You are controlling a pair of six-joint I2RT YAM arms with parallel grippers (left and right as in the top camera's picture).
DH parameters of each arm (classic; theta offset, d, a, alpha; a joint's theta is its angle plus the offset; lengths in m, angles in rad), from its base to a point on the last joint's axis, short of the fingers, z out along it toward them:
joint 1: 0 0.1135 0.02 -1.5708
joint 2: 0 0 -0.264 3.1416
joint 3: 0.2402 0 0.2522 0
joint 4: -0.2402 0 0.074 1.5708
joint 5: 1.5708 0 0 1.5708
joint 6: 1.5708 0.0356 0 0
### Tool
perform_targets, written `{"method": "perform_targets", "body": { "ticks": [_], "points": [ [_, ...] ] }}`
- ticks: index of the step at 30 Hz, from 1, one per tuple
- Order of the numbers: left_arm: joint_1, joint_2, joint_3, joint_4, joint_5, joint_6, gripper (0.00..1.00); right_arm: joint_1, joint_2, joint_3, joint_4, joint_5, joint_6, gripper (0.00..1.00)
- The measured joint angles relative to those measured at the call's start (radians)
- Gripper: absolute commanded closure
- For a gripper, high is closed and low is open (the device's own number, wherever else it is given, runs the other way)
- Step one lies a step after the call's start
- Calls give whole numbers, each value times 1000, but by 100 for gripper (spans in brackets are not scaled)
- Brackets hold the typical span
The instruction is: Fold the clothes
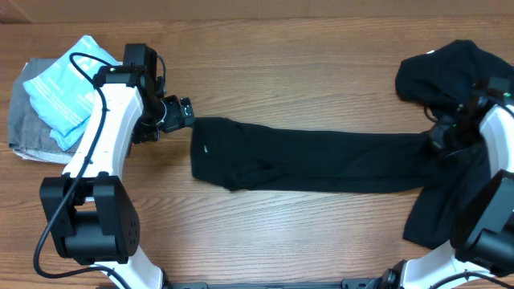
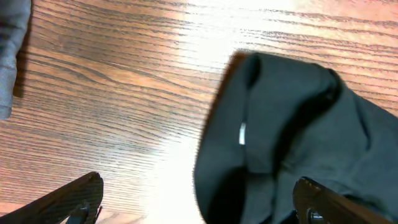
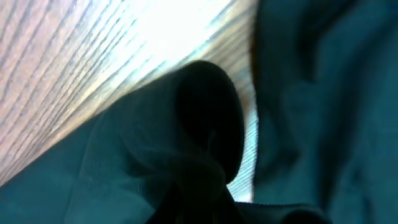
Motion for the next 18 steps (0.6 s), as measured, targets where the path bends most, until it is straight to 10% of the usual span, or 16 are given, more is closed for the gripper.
{"method": "perform_targets", "body": {
  "ticks": [18],
  "points": [
    [0, 0, 0, 0, 0, 0, 0, 222, 0, 180, -303, -164, 7, 96]
  ]
}}
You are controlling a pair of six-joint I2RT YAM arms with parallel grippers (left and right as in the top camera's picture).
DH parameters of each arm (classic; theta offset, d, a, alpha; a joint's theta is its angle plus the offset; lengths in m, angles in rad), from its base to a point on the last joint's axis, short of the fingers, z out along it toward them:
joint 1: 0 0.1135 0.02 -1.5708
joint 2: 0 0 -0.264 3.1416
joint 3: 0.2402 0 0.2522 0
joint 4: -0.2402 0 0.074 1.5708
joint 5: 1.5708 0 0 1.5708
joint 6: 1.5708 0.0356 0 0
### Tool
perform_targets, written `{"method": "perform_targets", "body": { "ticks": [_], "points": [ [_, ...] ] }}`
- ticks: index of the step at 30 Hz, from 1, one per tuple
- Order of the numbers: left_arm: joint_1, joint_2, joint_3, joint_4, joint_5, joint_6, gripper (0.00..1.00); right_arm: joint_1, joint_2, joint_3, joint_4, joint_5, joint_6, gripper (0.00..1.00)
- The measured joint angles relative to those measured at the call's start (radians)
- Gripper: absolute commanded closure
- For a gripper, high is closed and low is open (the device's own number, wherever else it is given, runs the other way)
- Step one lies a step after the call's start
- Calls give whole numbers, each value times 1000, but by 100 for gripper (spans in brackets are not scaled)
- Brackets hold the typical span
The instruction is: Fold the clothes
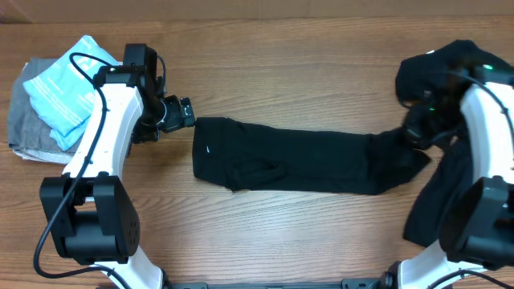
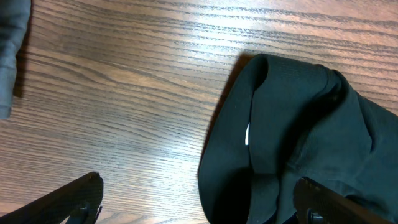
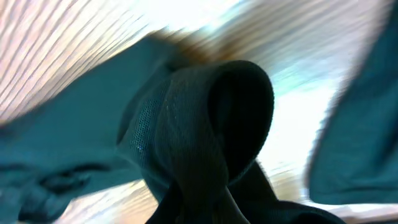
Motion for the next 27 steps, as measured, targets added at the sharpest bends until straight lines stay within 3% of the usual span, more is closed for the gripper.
{"method": "perform_targets", "body": {
  "ticks": [14, 27],
  "points": [
    [0, 0, 0, 0, 0, 0, 0, 302, 0, -43, 161, -111, 79, 96],
    [0, 0, 0, 0, 0, 0, 0, 476, 0, -149, 397, -119, 161, 94]
  ]
}}
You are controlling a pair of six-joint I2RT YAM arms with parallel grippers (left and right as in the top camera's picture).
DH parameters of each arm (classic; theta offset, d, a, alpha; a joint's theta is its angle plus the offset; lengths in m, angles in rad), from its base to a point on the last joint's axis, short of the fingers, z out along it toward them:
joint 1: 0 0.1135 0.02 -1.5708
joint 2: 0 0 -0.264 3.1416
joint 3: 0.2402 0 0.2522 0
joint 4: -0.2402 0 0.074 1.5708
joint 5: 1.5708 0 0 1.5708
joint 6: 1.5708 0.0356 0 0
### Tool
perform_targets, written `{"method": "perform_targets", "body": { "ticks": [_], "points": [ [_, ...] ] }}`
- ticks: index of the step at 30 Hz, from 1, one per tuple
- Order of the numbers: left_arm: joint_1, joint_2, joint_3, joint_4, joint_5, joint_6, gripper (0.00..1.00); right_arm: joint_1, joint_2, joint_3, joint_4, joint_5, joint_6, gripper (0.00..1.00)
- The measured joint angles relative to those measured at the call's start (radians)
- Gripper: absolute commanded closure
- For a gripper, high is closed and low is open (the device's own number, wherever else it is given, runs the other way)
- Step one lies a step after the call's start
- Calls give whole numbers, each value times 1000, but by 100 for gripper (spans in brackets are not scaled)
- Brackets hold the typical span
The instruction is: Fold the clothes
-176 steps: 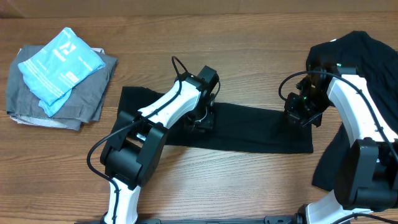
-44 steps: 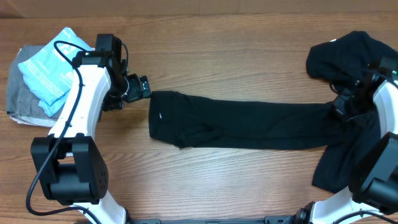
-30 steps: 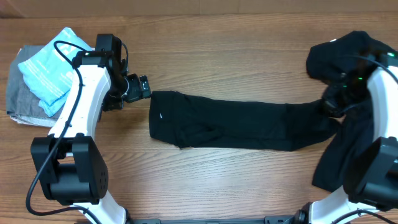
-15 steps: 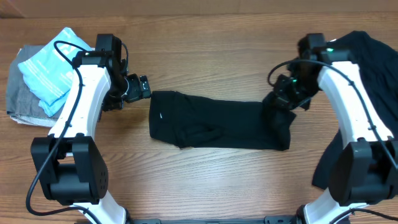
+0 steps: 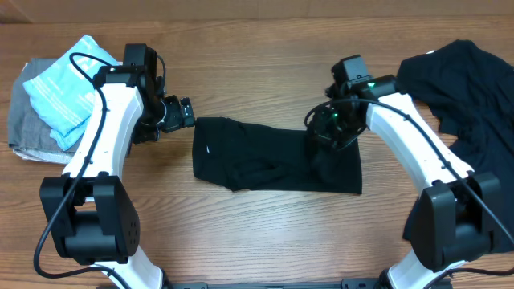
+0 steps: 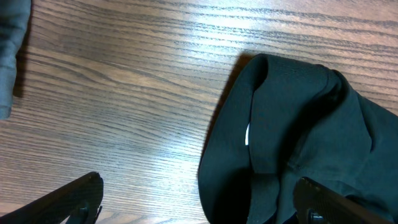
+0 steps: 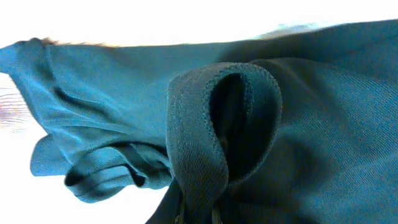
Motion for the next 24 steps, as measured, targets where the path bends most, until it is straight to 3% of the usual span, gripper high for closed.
{"method": "perform_targets", "body": {
  "ticks": [6, 19, 20, 21, 24],
  "points": [
    [0, 0, 0, 0, 0, 0, 0, 32, 0, 0, 32, -2, 19, 85],
    [0, 0, 0, 0, 0, 0, 0, 35, 0, -1, 3, -56, 26, 79],
    [0, 0, 0, 0, 0, 0, 0, 35, 0, -1, -4, -58, 26, 73],
    [0, 0, 0, 0, 0, 0, 0, 35, 0, -1, -10, -62, 27, 59],
    [0, 0, 0, 0, 0, 0, 0, 35, 0, -1, -6, -74, 36, 32]
  ]
}}
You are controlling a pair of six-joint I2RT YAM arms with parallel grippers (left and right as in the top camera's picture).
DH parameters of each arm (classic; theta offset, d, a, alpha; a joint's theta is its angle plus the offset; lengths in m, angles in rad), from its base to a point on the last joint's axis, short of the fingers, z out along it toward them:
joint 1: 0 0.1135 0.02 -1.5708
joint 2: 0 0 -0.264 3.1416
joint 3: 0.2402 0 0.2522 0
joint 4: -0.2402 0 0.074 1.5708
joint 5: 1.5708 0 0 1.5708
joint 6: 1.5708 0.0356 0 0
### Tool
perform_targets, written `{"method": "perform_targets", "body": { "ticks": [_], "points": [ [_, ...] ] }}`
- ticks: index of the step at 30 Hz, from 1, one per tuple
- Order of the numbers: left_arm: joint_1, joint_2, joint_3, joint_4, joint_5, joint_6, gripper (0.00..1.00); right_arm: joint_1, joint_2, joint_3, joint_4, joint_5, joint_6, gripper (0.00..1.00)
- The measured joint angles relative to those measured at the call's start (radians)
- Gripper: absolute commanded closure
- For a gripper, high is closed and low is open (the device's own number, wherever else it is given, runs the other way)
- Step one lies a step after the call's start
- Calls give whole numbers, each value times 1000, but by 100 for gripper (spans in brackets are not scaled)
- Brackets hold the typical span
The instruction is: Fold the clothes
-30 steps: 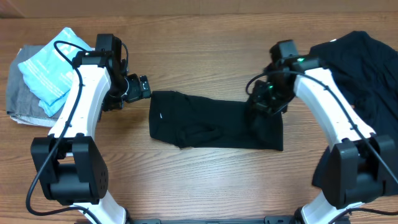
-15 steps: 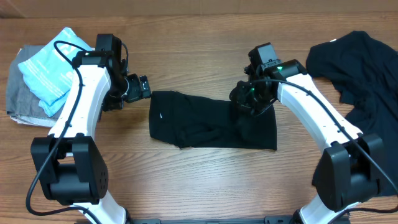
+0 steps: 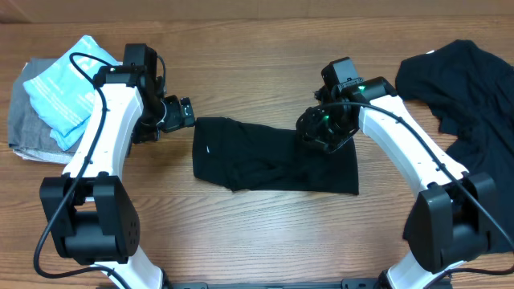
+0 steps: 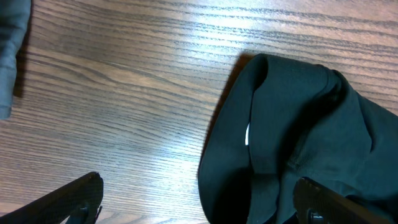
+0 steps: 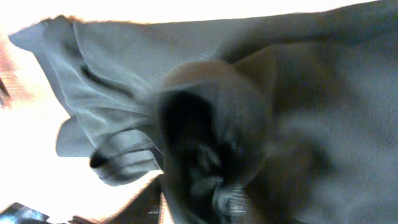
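Observation:
A black garment (image 3: pixel 257 164) lies across the middle of the table, doubled over on itself at its right half. My right gripper (image 3: pixel 316 132) hangs above the garment's middle, shut on the garment's carried end. The right wrist view is blurred; a loop of dark fabric (image 5: pixel 211 130) bunches round the right gripper (image 5: pixel 208 199). My left gripper (image 3: pixel 183 112) stands open just left of the garment's left end (image 4: pixel 292 118). In the left wrist view the left gripper (image 4: pixel 198 185) has its fingers wide apart, nothing between them but table and the cloth's edge.
A stack of folded light blue and grey clothes (image 3: pixel 48 92) sits at the far left. Another black garment (image 3: pixel 470 80) lies crumpled at the right edge. Bare wood (image 4: pixel 112 81) lies between the stack and the left gripper.
My right gripper has moved a little further left over the garment, still holding the end. The left arm and the garment's left end have not moved.
The garment lay stretched long across the table, my right gripper shut on its far right end. Then that end was lifted and further left. Then it was over the garment's middle, the cloth doubled to half length; now slightly further left.

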Motion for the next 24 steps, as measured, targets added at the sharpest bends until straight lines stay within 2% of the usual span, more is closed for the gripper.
{"method": "perform_targets", "body": {
  "ticks": [1, 2, 5, 7, 9, 13, 15, 24],
  "points": [
    [0, 0, 0, 0, 0, 0, 0, 0, 0, 0, 4, -7, 0, 25],
    [0, 0, 0, 0, 0, 0, 0, 0, 0, -1, 11, -21, -5, 23],
    [0, 0, 0, 0, 0, 0, 0, 0, 0, -2, 43, -100, -60, 23],
    [0, 0, 0, 0, 0, 0, 0, -2, 0, -2, 42, -148, -100, 29],
    [0, 0, 0, 0, 0, 0, 0, -8, 0, -2, 25, -180, -129, 40],
    [0, 0, 0, 0, 0, 0, 0, -51, 0, -2, -35, -180, -156, 86],
    [0, 0, 0, 0, -1, 0, 0, -74, 0, -2, -77, -134, -147, 96],
    [0, 0, 0, 0, 0, 0, 0, -74, 0, -2, -138, 89, -86, 96]
  ]
}}
